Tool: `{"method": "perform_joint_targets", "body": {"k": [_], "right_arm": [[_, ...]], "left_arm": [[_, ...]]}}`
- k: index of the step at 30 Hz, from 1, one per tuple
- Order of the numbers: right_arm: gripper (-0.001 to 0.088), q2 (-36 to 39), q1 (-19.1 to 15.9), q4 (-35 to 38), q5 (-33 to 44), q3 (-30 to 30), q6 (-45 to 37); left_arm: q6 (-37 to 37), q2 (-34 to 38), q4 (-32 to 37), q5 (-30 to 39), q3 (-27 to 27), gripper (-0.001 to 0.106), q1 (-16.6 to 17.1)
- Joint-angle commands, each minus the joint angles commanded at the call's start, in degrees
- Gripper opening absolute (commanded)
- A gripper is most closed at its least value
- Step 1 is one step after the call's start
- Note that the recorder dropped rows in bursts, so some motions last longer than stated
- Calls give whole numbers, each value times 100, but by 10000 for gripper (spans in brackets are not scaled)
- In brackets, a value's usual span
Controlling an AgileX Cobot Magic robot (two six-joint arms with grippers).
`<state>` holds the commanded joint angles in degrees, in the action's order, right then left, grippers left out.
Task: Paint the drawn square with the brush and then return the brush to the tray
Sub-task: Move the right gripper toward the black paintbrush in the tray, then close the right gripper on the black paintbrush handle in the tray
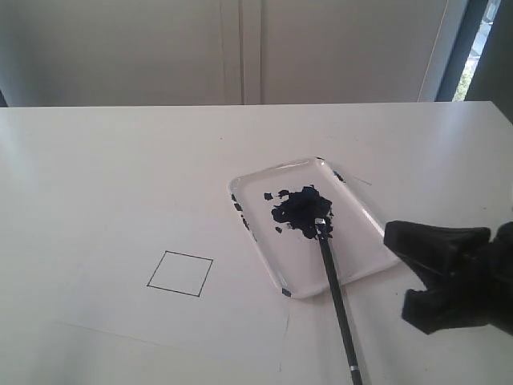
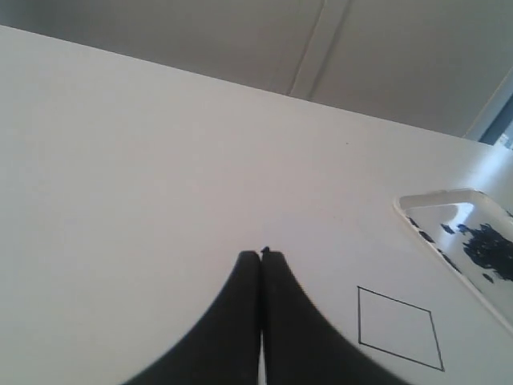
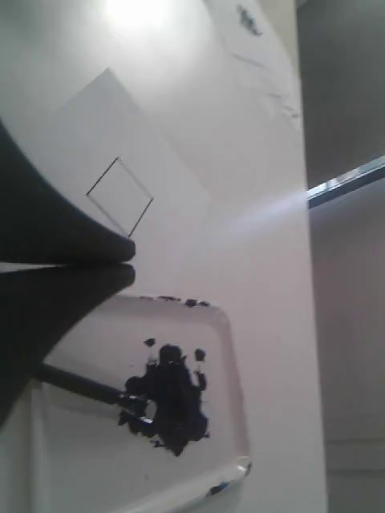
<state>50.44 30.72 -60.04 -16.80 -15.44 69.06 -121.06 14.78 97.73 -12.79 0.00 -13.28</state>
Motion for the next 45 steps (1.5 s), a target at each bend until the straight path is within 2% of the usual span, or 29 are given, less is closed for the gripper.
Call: {"method": "perform_joint_targets", "body": {"k": [7,10,13,17,18,20,24,32,40,45], "right_arm": [[4,739,0,170,-10,-111,0],[64,853,11,170,-10,-111,0],[181,963,11,170,-10,-134,0],[477,1027,11,170,14,-329,-121],[595,1027,11,170,14,-385,-121],[695,1027,11,170,26,-407,-149],[699,1195,11,157,126,-411,-249],[692,2223,11,157,170,-647,-335],[683,2713,11,147,923,-936,-344],[656,3152,11,135,756,-1139,-485]], "left_arm": [[0,0,0,-342,0,0,0],[0,0,0,-367,0,0,0],[0,0,0,-367,0,0,0],[0,0,0,-434,0,0,0],[0,0,0,-525,0,0,0],[0,0,0,-586,0,0,0],[0,0,0,-598,0,0,0],[0,0,0,-613,0,0,0],[0,0,0,-628,0,0,0],[0,0,0,-628,0,0,0]]}}
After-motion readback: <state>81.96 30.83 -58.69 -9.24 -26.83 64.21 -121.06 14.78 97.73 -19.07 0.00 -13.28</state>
